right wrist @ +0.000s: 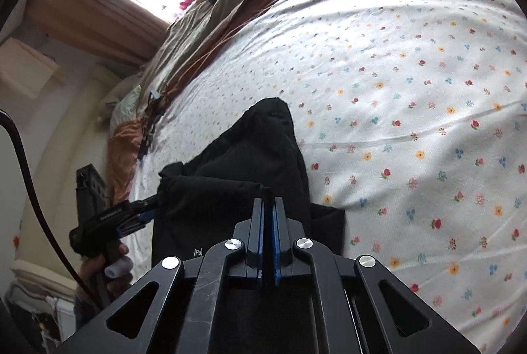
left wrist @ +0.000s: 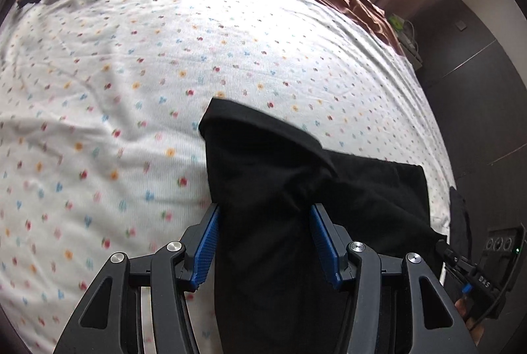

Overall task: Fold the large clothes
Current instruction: 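Grasp the folded black shirt bundle with both grippers, then lift the folded shirt with both grippers and carry it toward the sofa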

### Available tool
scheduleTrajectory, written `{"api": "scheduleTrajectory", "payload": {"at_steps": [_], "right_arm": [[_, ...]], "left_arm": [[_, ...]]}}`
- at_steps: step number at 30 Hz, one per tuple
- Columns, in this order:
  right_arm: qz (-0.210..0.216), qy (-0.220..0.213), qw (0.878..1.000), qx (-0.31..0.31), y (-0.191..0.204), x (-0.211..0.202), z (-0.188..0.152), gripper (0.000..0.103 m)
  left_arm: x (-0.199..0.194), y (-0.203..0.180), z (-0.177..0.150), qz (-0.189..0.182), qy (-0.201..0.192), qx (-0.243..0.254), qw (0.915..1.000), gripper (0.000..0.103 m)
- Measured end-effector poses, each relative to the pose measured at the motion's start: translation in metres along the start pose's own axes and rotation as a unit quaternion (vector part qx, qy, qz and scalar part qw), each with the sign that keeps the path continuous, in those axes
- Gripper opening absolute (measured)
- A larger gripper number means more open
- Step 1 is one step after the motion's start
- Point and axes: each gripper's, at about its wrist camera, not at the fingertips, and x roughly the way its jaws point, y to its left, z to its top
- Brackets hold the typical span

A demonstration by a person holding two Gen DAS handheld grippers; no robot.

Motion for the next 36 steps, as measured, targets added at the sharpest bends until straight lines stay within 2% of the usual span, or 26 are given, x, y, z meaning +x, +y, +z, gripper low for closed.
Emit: {"api": "scheduleTrajectory", "payload": {"at_steps": [4,8,12,15,16,17,19,25,27,31,36], "right_arm": [[-0.008,-0.005,1.0,0.016,-0.014,0.002,-0.004,0.002],[-0.02,0.013,0.999,0.045,-0.032,0.014,-0.008,0.002],[-0.019,0.022,0.998,0.048,-0.031,0.013,-0.01,0.003],[-0.018,0.02,0.998,0.05,-0.028,0.002,-0.009,0.023],[-0.02,0.019,0.998,0.048,-0.027,-0.001,-0.01,0.04],[-0.021,0.016,0.999,0.045,-0.028,-0.005,-0.011,0.052],[-0.013,0.017,0.999,0.046,-0.031,-0.008,-0.014,0.053],[0.009,0.056,0.996,0.067,-0.043,0.001,-0.022,0.053],[0.01,0.063,0.996,0.069,-0.045,0.005,-0.023,0.06],[0.04,0.082,0.993,0.068,-0.05,0.012,-0.023,0.071],[0.093,0.105,0.987,0.074,-0.052,0.028,-0.019,0.071]], "left_arm": [[0.015,-0.005,0.005,0.008,0.003,0.011,0.9999,0.059],[0.023,-0.005,0.005,0.003,0.003,0.008,1.0,0.064],[0.011,0.0,-0.002,-0.007,0.005,0.001,1.0,0.064],[-0.003,0.008,-0.009,-0.014,0.002,-0.018,0.9997,0.064],[-0.007,0.009,-0.011,-0.012,0.001,-0.02,0.9997,0.064],[-0.012,0.01,-0.014,-0.012,0.0,-0.022,0.9997,0.064],[-0.02,0.015,-0.02,-0.022,-0.003,-0.032,0.9992,0.064],[-0.033,0.026,-0.047,-0.034,0.009,-0.059,0.9977,0.064],[-0.033,0.028,-0.056,-0.036,0.018,-0.06,0.9974,0.064],[-0.034,0.028,-0.069,-0.053,0.034,-0.061,0.9962,0.064],[-0.027,0.028,-0.071,-0.061,0.036,-0.058,0.9958,0.063]]}}
